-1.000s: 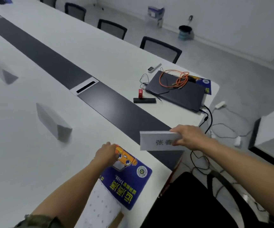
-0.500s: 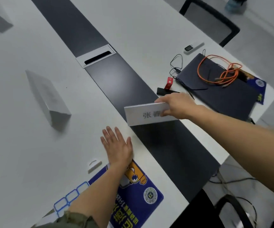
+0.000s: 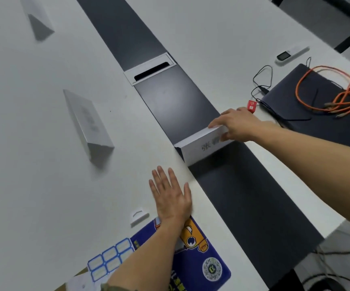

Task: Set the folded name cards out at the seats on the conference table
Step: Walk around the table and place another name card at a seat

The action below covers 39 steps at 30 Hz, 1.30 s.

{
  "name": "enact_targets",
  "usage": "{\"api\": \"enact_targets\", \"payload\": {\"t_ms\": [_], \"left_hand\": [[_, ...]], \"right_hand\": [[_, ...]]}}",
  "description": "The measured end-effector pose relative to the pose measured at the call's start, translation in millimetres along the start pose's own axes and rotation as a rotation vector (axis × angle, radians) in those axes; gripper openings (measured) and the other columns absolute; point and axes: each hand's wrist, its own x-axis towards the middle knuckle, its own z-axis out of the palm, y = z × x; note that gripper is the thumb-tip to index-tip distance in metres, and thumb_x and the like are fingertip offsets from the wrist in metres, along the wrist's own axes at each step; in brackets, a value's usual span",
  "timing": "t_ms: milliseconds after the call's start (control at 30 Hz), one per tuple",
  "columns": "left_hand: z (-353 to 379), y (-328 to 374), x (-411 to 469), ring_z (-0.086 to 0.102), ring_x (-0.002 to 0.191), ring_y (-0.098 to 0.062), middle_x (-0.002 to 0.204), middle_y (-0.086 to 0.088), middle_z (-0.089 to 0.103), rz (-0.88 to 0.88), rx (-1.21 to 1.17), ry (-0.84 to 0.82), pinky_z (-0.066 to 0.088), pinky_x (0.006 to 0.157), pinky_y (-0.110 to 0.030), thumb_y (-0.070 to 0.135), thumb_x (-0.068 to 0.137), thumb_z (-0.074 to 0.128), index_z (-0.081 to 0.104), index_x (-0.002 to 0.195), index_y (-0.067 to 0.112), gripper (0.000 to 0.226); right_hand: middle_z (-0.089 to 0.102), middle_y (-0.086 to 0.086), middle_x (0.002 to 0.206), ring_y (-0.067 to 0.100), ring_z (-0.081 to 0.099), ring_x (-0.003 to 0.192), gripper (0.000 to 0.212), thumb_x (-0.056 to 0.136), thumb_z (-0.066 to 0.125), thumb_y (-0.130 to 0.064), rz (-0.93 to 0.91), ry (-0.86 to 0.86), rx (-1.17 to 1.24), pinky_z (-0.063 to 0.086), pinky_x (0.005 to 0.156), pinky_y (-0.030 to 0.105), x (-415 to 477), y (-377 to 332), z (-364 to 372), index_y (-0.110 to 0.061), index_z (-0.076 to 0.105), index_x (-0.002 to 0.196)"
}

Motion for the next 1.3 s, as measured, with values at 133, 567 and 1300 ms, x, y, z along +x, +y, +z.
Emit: {"api": "enact_targets", "payload": {"t_ms": [133,567,1300], "left_hand": [[-1,1,0,0.002,0.148,-0.036,0.161,-0.017,0.004,-0.003,0.018,0.012,0.007,0.12,-0.05,0.058,0.09,0.012,0.019,0.153,0.013,0.077],[2,1,0,0.001,0.149,-0.034,0.161,-0.016,0.004,-0.004,0.019,0.036,0.007,0.12,-0.05,0.057,0.091,0.013,0.018,0.153,0.013,0.076],[3,1,2,0.016,0.146,-0.037,0.159,-0.018,0.018,-0.003,0.034,0.051,0.016,0.118,-0.051,0.057,0.091,0.018,0.032,0.149,0.012,0.075]], "right_hand": [[0.05,-0.007,0.143,0.02,0.03,0.141,0.056,0.087,0.065,-0.037,0.007,0.005,-0.014,0.026,0.107,0.047,6,3,6,-0.041,0.044,0.139],[0.06,0.004,0.119,0.023,0.057,0.115,0.043,0.094,0.057,-0.036,0.475,0.428,1.106,0.047,0.097,0.037,-16,32,28,-0.023,0.054,0.134],[0.058,-0.003,0.088,0.02,0.059,0.088,0.018,0.083,0.076,-0.028,0.416,0.53,1.343,0.049,0.077,0.035,34,23,30,-0.028,0.068,0.099]]}}
